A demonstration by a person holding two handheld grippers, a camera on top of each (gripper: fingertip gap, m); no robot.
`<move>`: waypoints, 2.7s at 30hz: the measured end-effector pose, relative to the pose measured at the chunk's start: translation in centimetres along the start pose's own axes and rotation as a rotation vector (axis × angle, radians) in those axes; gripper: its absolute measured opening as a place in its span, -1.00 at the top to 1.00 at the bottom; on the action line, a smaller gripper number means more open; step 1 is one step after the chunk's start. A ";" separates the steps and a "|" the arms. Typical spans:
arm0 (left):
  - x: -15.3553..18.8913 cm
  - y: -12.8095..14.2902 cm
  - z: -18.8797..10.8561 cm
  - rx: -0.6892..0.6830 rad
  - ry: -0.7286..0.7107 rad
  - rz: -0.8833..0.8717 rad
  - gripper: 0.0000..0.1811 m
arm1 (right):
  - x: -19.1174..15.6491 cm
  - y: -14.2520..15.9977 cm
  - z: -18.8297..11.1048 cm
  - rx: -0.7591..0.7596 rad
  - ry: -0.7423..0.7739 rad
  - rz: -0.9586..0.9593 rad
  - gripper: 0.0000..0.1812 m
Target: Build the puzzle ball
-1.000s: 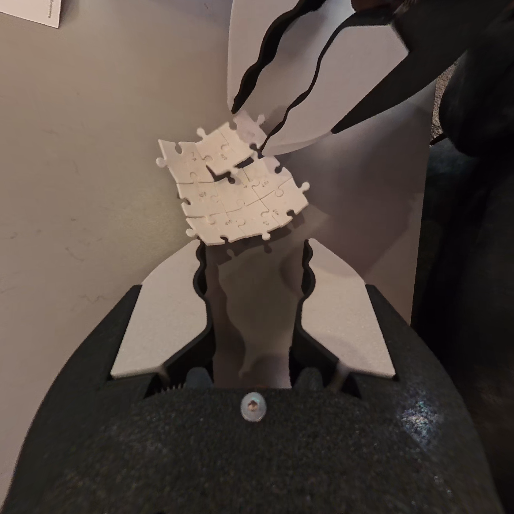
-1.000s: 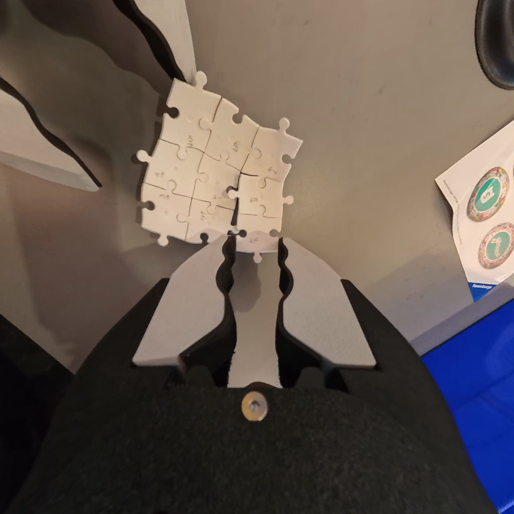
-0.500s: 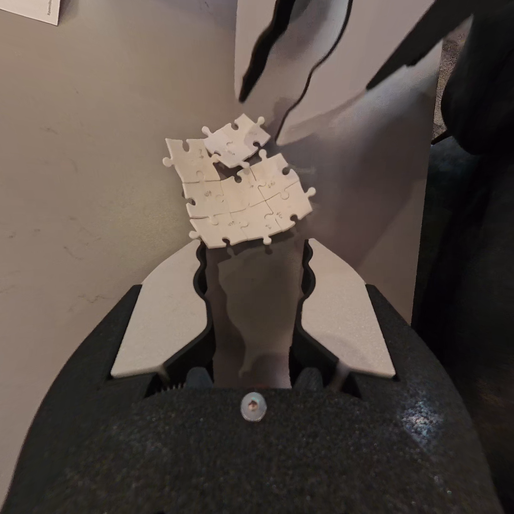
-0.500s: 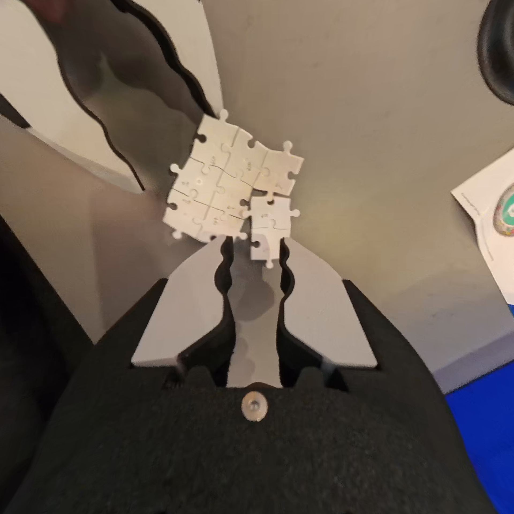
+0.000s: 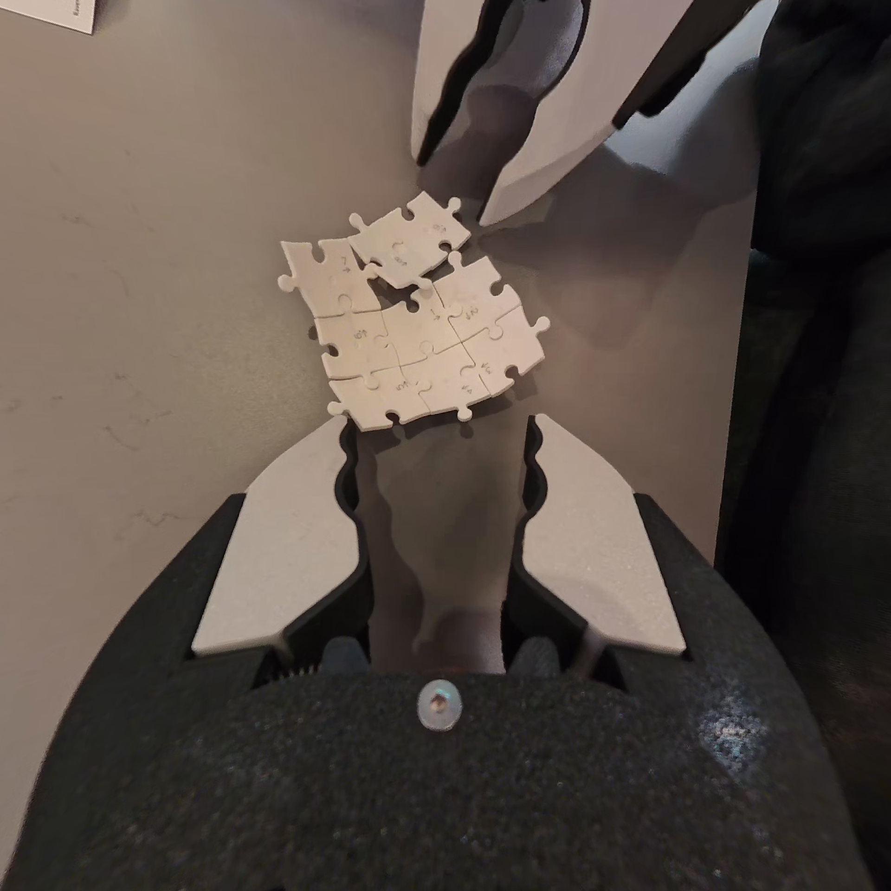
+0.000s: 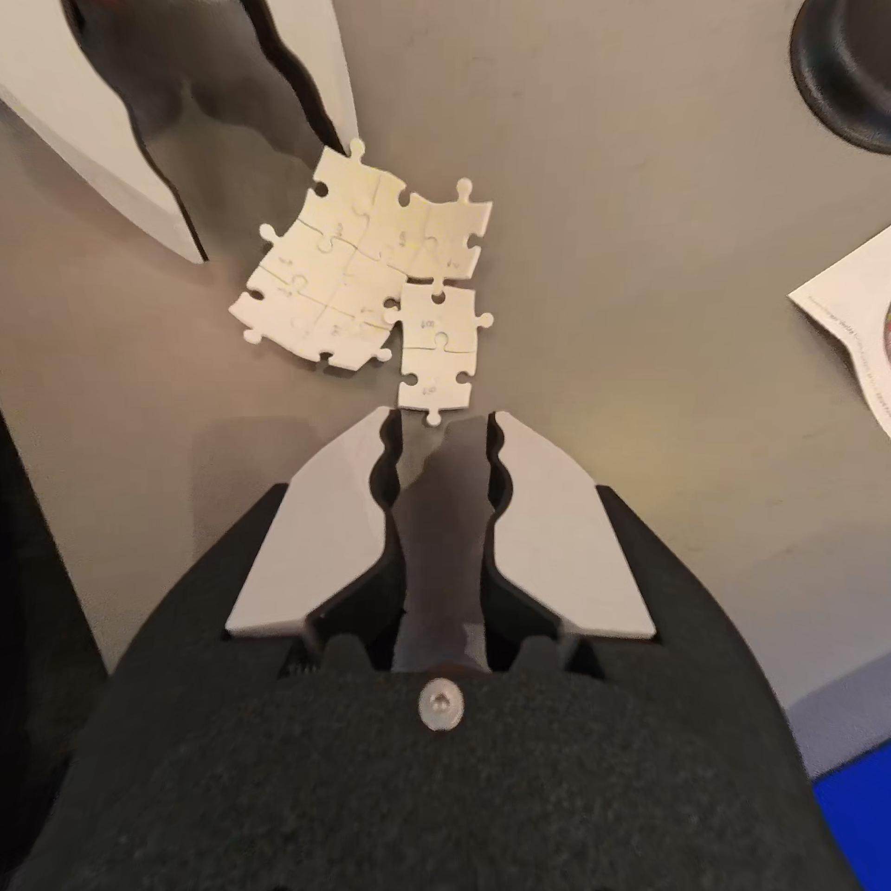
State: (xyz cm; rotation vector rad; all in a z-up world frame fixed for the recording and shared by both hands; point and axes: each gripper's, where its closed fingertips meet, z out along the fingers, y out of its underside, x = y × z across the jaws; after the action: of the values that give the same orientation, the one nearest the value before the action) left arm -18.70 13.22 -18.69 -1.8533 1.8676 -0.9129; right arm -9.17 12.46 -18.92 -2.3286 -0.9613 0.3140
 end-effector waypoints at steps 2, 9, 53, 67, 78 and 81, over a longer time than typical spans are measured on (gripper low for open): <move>0.0 0.0 0.0 0.000 -0.001 0.002 0.27 | 0.0 0.5 0.3 -0.024 0.016 -0.008 0.67; 0.1 -0.1 -0.1 0.001 -0.004 0.003 0.27 | -0.7 0.3 0.6 -0.009 0.021 -0.035 0.94; 0.4 -0.1 -0.1 0.001 -0.001 0.010 0.27 | -0.9 -1.1 -2.1 -0.228 0.241 -0.015 0.94; 0.6 -0.2 -0.1 0.003 0.004 0.012 0.27 | -1.6 -1.2 -1.1 -0.261 0.244 -0.036 0.94; 0.7 -0.3 -0.1 0.006 0.005 0.016 0.27 | -1.6 -0.6 -0.6 -0.294 0.230 -0.038 0.94; 0.8 -0.4 -0.1 0.007 0.008 0.017 0.27 | -1.4 -0.5 -0.5 -0.297 0.232 -0.030 0.94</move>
State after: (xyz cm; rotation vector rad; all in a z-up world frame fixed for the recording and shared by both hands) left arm -18.56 12.46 -18.22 -1.8294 1.8798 -0.9218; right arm -10.25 11.49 -18.22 -2.5429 -0.9792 -0.1191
